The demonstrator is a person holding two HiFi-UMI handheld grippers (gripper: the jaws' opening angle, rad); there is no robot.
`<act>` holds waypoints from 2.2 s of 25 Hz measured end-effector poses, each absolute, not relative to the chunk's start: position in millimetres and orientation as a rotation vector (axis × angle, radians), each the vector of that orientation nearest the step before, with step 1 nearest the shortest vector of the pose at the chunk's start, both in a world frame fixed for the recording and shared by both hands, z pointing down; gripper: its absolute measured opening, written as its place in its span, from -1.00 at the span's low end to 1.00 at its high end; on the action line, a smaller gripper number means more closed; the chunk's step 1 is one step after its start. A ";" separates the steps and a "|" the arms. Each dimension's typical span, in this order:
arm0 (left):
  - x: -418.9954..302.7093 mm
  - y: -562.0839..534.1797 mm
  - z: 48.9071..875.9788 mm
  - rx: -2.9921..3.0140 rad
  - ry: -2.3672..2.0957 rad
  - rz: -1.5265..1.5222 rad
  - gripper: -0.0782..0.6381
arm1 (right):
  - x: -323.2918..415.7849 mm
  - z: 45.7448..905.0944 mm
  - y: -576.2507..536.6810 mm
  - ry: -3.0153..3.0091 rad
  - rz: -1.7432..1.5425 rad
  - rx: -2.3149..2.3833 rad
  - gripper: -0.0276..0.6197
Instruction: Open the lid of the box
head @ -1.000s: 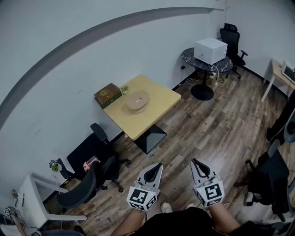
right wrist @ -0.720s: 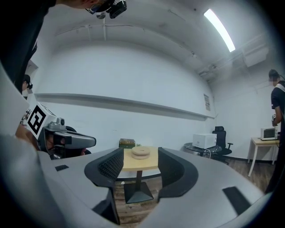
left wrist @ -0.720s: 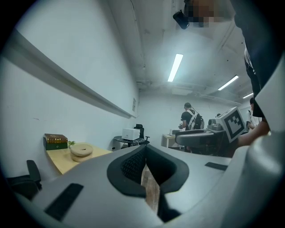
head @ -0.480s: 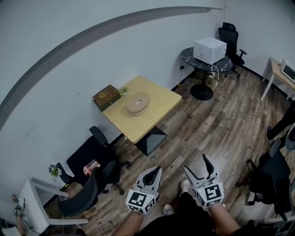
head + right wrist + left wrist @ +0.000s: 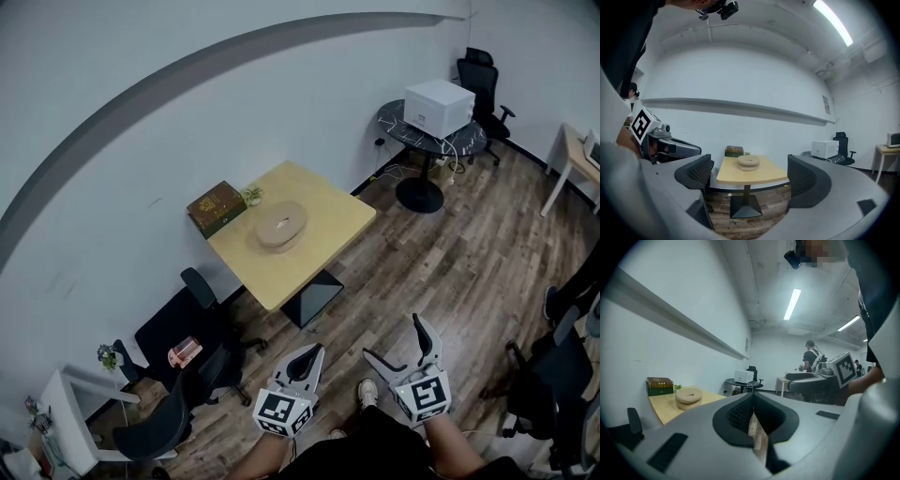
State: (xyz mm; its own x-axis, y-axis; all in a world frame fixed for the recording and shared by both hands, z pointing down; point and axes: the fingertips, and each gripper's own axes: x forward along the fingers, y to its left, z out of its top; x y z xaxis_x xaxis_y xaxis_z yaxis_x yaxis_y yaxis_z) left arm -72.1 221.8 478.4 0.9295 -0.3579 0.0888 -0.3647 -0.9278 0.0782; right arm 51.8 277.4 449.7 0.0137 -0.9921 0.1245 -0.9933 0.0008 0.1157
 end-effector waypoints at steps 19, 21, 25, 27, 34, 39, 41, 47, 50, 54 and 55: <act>9.5 134.8 485.0 2.904 -0.820 0.167 -0.73 | 130.6 475.2 174.6 -2.303 0.072 1.708 0.67; 12.4 129.3 487.2 2.890 -0.840 0.169 -0.73 | 136.7 476.6 168.1 -2.309 0.075 1.700 0.67; 14.6 116.8 491.6 2.873 -0.862 0.181 -0.73 | 145.4 482.9 155.2 -2.311 0.089 1.680 0.67; 15.2 108.3 494.5 2.863 -0.876 0.183 -0.73 | 148.3 485.6 146.7 -2.311 0.096 1.659 0.67; 21.1 64.6 505.3 2.835 -0.924 0.168 -0.73 | 157.5 488.0 99.7 -2.358 0.141 1.664 0.67; 20.0 23.7 502.9 2.827 -0.956 0.129 -0.73 | 155.4 488.9 48.6 -2.381 0.129 1.613 0.67; 16.3 4.9 504.0 2.816 -0.974 0.130 -0.73 | 148.3 489.7 26.2 -2.397 0.125 1.572 0.66; 5.8 -50.4 508.7 2.773 -1.031 0.133 -0.73 | 118.1 491.7 -35.9 -2.454 0.141 1.466 0.66; 4.9 -73.1 505.0 2.777 -1.043 0.140 -0.73 | 114.0 494.5 -62.3 -2.448 0.127 1.413 0.66; -5.4 -100.6 506.4 2.775 -1.079 0.169 -0.73 | 109.9 501.5 -94.8 -2.446 0.147 1.387 0.66; -9.0 -108.1 508.1 2.767 -1.084 0.171 -0.73 | 108.4 503.6 -103.4 -2.441 0.142 1.377 0.66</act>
State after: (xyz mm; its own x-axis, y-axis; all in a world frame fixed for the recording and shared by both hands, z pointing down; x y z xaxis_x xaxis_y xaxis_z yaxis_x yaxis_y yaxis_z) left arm -9.0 -108.1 508.1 0.7299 -0.6632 0.1657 -0.6820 -0.7228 0.1112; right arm 108.4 -103.4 503.6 -0.4759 -0.8132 0.3349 -0.8466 0.5268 0.0760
